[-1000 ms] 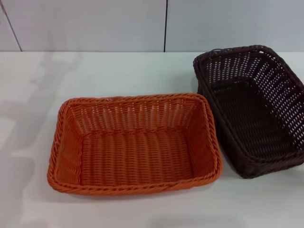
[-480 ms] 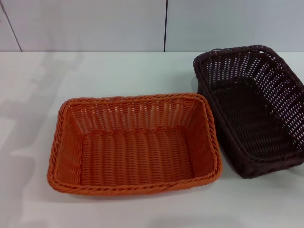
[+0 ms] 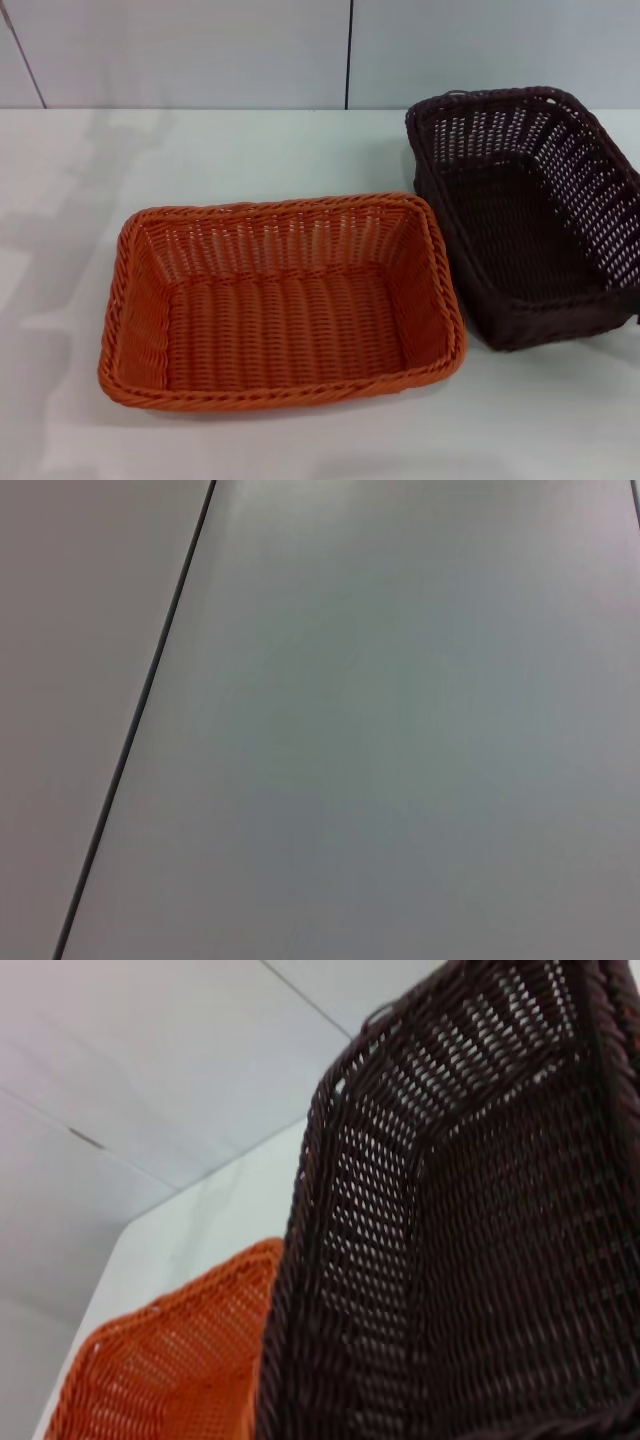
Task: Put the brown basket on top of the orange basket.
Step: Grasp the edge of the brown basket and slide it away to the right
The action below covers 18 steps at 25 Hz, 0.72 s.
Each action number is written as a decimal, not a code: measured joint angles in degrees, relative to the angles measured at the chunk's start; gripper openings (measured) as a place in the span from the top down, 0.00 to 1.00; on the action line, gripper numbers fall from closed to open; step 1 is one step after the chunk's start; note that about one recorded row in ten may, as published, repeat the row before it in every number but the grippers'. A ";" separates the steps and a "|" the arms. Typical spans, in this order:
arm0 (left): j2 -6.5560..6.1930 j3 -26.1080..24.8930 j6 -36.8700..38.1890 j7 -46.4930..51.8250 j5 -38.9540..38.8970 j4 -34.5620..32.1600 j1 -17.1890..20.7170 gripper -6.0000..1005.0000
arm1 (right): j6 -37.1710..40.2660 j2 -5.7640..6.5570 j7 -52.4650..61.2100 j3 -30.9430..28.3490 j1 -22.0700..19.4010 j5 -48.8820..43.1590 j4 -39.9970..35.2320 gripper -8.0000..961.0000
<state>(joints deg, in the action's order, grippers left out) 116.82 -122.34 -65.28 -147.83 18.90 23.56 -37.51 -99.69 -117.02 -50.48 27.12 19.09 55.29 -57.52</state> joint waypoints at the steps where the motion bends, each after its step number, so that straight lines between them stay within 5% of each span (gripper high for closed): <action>1: -0.03 0.00 0.09 0.00 0.00 0.00 0.02 0.17 | 0.05 0.32 -0.02 -0.17 -0.35 1.26 -0.18 0.26; 18: -0.11 0.00 0.23 0.00 -0.07 0.14 -0.36 0.17 | 0.14 1.84 -0.26 -6.21 -1.91 2.76 -3.05 0.26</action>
<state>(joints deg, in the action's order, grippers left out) 116.71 -122.34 -65.05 -147.83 18.83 23.70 -37.87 -99.55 -115.17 -50.74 20.90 17.18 58.04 -60.57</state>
